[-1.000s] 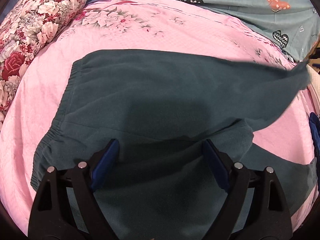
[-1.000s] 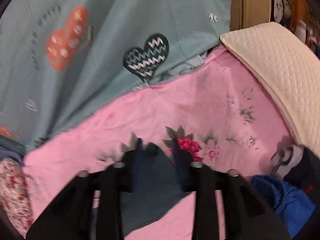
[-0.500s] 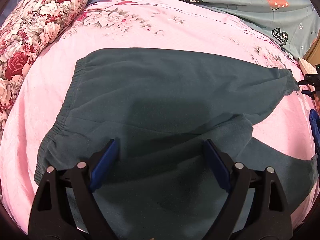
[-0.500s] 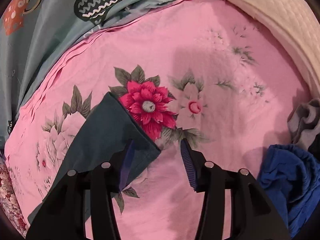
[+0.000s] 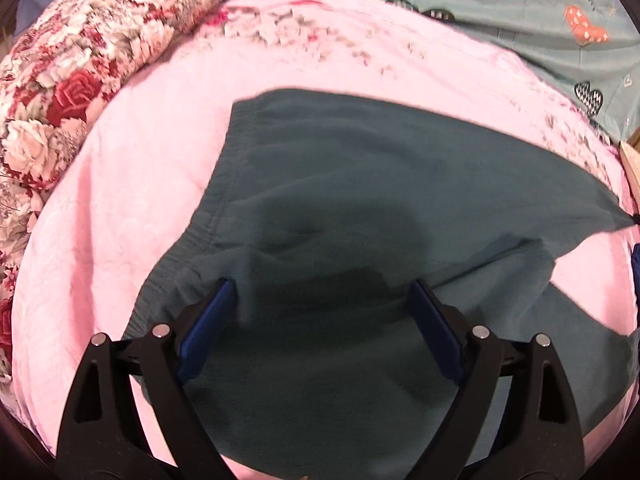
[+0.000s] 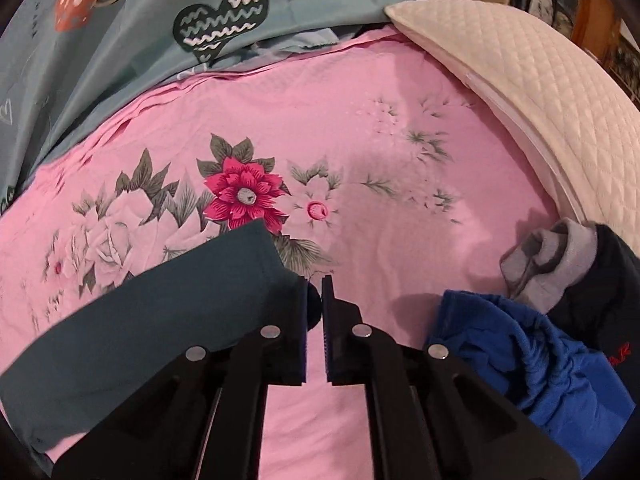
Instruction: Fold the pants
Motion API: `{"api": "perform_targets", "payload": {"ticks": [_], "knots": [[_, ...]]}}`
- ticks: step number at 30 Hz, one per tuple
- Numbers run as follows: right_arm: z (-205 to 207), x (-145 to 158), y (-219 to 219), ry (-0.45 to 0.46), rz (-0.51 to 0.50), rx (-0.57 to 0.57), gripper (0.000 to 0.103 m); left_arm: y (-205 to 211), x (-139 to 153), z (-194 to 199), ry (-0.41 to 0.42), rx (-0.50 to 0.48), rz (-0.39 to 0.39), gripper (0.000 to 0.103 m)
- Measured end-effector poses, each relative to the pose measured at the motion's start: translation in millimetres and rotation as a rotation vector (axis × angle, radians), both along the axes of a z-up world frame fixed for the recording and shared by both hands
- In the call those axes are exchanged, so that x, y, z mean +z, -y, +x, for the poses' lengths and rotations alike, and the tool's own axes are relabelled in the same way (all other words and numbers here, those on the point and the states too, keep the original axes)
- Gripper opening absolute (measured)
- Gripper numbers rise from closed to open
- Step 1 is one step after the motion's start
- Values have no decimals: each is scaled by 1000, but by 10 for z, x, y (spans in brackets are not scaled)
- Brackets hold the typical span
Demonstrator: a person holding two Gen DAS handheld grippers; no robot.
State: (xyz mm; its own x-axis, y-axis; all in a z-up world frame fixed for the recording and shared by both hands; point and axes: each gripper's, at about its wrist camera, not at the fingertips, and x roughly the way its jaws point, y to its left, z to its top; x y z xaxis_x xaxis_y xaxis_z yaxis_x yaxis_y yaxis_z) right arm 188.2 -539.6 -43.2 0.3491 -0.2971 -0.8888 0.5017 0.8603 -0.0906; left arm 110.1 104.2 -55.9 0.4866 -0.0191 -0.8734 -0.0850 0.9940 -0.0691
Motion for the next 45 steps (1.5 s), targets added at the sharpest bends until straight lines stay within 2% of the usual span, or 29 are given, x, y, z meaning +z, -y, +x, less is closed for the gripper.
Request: {"api": "perform_targets", "payload": {"ticks": [2,4,5,7,9,11,12,13,14,15,18,20,21,23,25,26,27,28,29,30,32,34,37,38,40,41,42,45], "knots": [[-45,-56,8,-40,-23,-47,17,28,2,-70,-17,-19,4,90],[-243,138,-68,37,-25,-95,35,119,78,-219,-5,-88,-30,90],[-363,248,-168,78,-4,-86,39,197,123,-314,7,-134,-33,90],[-658,428,-547,127,78,14,43,333,161,-452,20,-198,7,91],[-1034,547,-1080,164,174,163,49,362,149,-545,14,-217,84,91],[-1415,604,-1555,181,212,285,50,156,170,-613,22,-165,107,91],[-1645,603,-1816,202,257,356,54,-19,192,-635,27,-119,108,91],[-1814,574,-2026,219,300,411,63,-249,209,-665,29,-56,108,91],[-2000,528,-2253,242,351,473,66,-398,207,-680,24,-13,99,91],[-2112,479,-2419,257,380,509,70,-556,192,-714,15,22,79,91],[-2298,265,-2905,268,472,588,70,-800,103,-830,-11,66,2,91],[-2301,102,-3198,245,461,616,70,-784,53,-871,-9,54,-58,92],[-2294,55,-3341,224,441,620,70,-763,62,-878,11,55,-58,93],[-2255,-62,-3487,180,406,639,70,-716,65,-854,43,70,-110,95],[-2292,-90,-3645,157,335,650,70,-650,66,-821,63,80,-172,95],[-2305,-82,-3682,150,305,659,70,-598,62,-791,68,88,-177,95],[-2319,-79,-3707,138,288,667,70,-529,50,-759,69,95,-160,92],[-2325,-85,-3706,128,281,673,70,-461,63,-759,73,106,-134,82],[-2347,-87,-3719,120,267,680,71,-436,63,-774,78,118,-94,35],[-2364,-92,-3737,110,249,693,71,-431,53,-760,65,107,-93,16],[-2413,-118,-3768,93,223,716,76,-521,60,-792,46,92,-127,13],[-2458,-134,-3804,72,193,737,80,-596,66,-858,29,87,-93,13],[-2444,-122,-3786,54,200,744,80,-580,102,-993,17,78,-29,21],[-2408,-101,-3770,58,224,744,80,-577,136,-1018,22,76,-10,28],[-2288,63,-3665,119,265,735,79,-582,259,-1026,56,91,31,54],[-2202,175,-3608,146,265,724,79,-593,387,-1030,100,109,64,76],[-2073,317,-3543,173,271,716,80,-596,517,-1037,148,119,93,87],[-1580,685,-3352,254,275,676,80,-635,935,-940,285,120,119,92]]}}
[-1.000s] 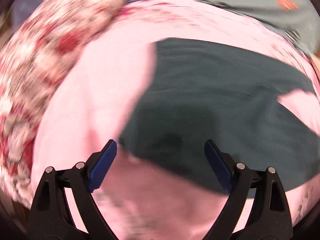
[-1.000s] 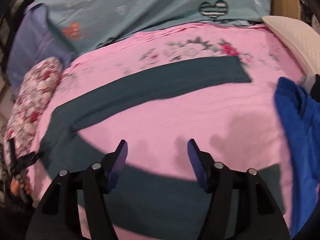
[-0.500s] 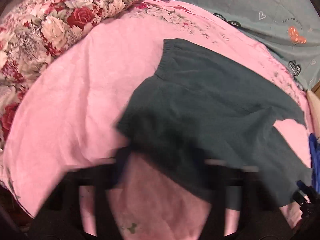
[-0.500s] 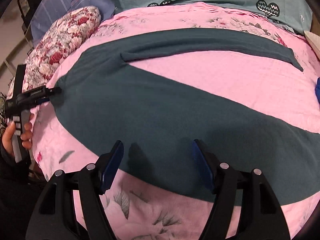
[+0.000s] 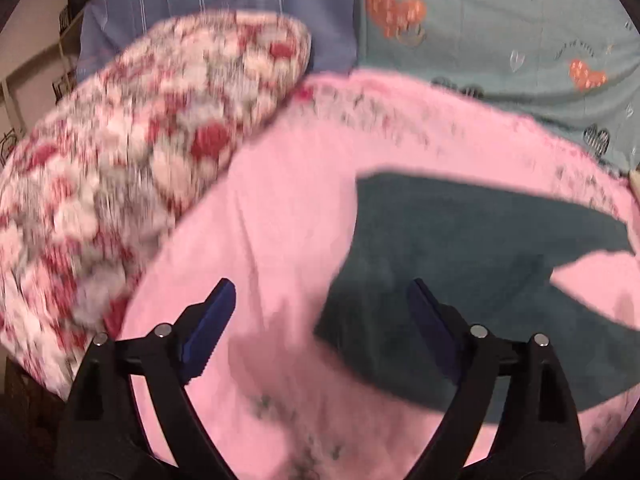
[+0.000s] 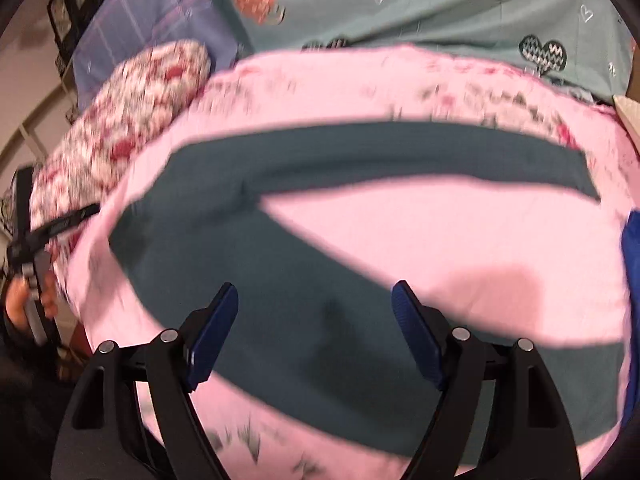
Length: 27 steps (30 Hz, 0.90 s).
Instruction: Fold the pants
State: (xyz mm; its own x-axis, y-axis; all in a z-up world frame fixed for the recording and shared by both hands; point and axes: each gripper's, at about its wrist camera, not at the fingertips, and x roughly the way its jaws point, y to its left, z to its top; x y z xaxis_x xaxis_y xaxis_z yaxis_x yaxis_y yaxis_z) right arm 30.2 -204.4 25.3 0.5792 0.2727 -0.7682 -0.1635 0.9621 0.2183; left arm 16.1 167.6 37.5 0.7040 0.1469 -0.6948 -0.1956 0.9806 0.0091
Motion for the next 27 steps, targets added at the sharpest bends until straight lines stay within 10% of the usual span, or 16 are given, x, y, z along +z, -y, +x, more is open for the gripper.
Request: {"api": "perform_targets", "payload": {"ticks": [7,16,20,22,24,27], "knots": [[1543,-66,64,-62,-17,-3,79,-140,-228,1289,-99,-64,-154,94],[2608,-727,-219,-187,-157,100,58,-164,-905,2217,-278,-61,-129,89],[2636,-938,-463,-183,-286,190,47,-11,-955,2237,-280,-104,-58,72],[2633,-935,-460,-181,-256,204,8,24,-921,2198,-272,-124,-59,48],[2634,-911,-410,-189,-231,192,4,52,-863,2193,-273,-145,-79,21],[2518,-786,-401,-147,-226,194,3,50,-771,2158,-252,-139,-87,20]]}}
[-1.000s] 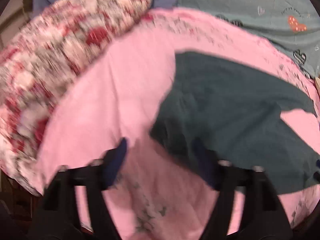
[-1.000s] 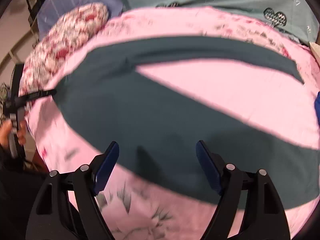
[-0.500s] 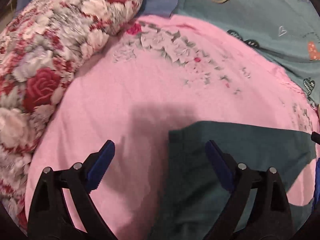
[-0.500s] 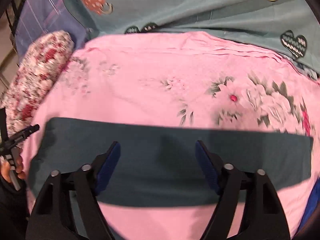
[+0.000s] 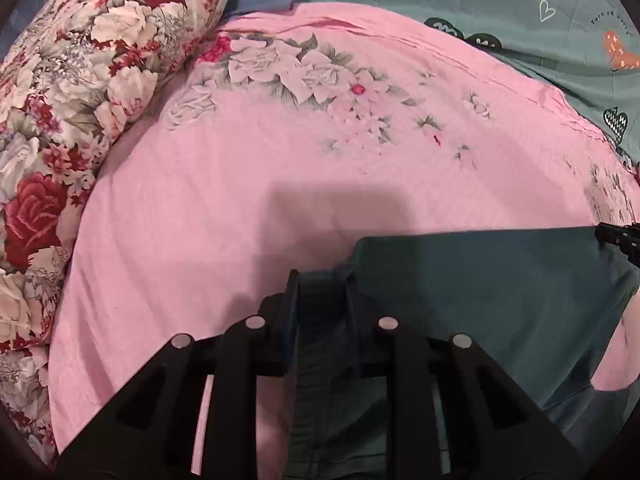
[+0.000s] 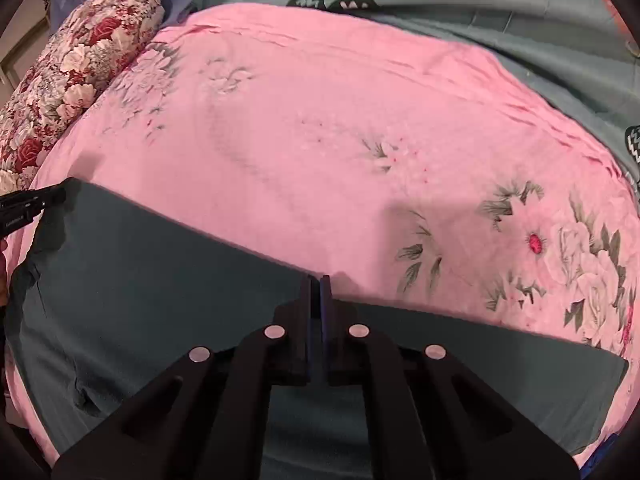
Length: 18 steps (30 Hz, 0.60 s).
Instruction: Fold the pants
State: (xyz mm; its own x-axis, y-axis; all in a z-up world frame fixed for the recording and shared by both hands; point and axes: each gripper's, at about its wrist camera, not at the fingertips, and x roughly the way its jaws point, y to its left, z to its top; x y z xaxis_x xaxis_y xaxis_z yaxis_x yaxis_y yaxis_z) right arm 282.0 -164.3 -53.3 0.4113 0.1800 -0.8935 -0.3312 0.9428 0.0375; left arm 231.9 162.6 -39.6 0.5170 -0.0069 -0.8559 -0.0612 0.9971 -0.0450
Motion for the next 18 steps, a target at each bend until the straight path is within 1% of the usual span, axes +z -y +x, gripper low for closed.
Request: {"api": "perform_targets", "payload": {"ticks": [3,6,9,11,12,14,15,16,18], "knots": [[-168,276,24,65,44,-1,3,-65,141,-68,28,7,-53,20],[-434,602,70,135,87,-2,3,-88,350,-205,77,-4,-73,20],[-959,918,81,216,126,19,3,-106,570,-462,130,-22,-93,20],[-1399,1028,72,247,152,34,3,-127,683,-739,156,-39,-103,20],[-1688,1046,56,259,165,47,3,-138,712,-886,164,-49,-107,21],[-2113,994,-17,264,175,60,3,-166,718,-1214,171,-65,-110,21],[-2379,905,-43,254,191,59,3,-178,683,-1377,166,-74,-112,21],[-2570,802,-58,238,209,55,3,-182,609,-1552,150,-83,-112,21],[-2909,521,-84,191,252,36,3,-190,413,-1769,106,-91,-102,21]]}}
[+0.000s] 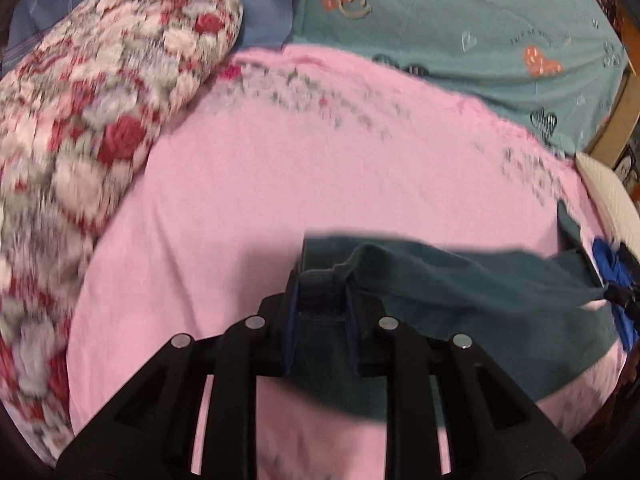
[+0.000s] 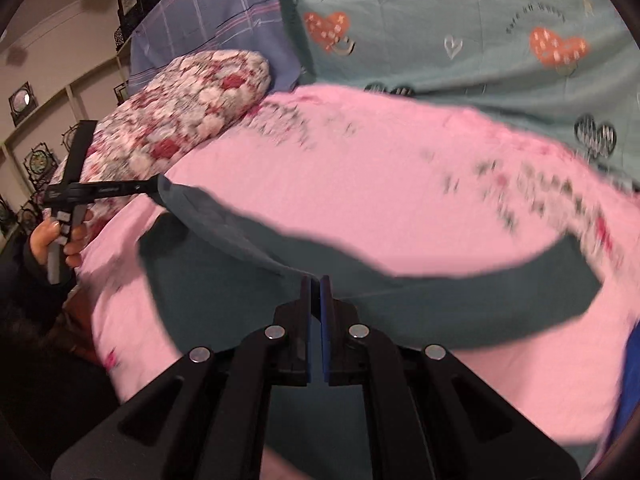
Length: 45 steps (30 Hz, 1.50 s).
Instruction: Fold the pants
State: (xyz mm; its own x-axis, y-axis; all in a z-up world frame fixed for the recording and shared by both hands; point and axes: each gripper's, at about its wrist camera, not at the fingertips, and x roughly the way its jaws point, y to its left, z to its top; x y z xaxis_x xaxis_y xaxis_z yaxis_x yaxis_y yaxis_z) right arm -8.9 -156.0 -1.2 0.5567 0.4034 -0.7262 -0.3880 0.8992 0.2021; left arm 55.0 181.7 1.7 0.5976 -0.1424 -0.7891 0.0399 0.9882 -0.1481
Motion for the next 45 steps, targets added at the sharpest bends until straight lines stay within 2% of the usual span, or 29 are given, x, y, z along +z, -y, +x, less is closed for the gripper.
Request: {"api": "perform_targets", "payload": {"ticks": [3,6,8,13,15,17,20,22,25,27,29,31,32,33,36,39,42,45], "knots": [[-274,-400,-13,-49,36,-37,3,-20,-363,-226,-69,-3,21,21],[-354,-555,12,-55,77,-74,4,-82,-466,-323,-59,15,10,27],[-394,-530,-6,-40,80,-76,4,-97,-458,-340,-55,29,5,30],[-457,-252,4,38,171,-41,4,-165,-256,-303,-6,62,27,22],[-491,-226,-46,47,156,-10,4,-192,-177,-284,10,74,40,22],[-476,-342,-74,12,104,-10,4,-188,-211,-290,-12,66,47,22],[-455,-541,-61,-54,103,-12,4,-158,-405,-326,-74,56,74,22],[-489,-594,-98,-61,95,3,4,-180,-482,-372,-97,63,70,22],[-524,-567,-86,-46,109,19,4,-256,-438,-466,-88,91,55,22],[-531,-581,-73,-50,110,24,4,-255,-308,-536,-53,105,57,22],[-544,-621,-67,-66,103,38,4,-117,-124,-578,5,80,73,26],[-565,-648,-109,-74,88,57,4,126,5,-564,44,22,67,41],[-569,-656,-121,-77,84,59,4,312,38,-532,61,-16,70,52],[-577,-656,-124,-77,84,57,4,473,36,-493,68,-46,79,55],[-601,-600,-89,-68,82,44,3,880,-157,-303,15,-129,72,55],[-635,-517,-56,-56,65,39,4,1046,-459,-143,-82,-153,91,54],[-627,-516,-72,-63,31,44,3,1076,-516,-186,-72,-166,132,55],[-582,-419,-35,-37,-19,27,6,1046,-524,-287,-89,-170,133,55]]}}
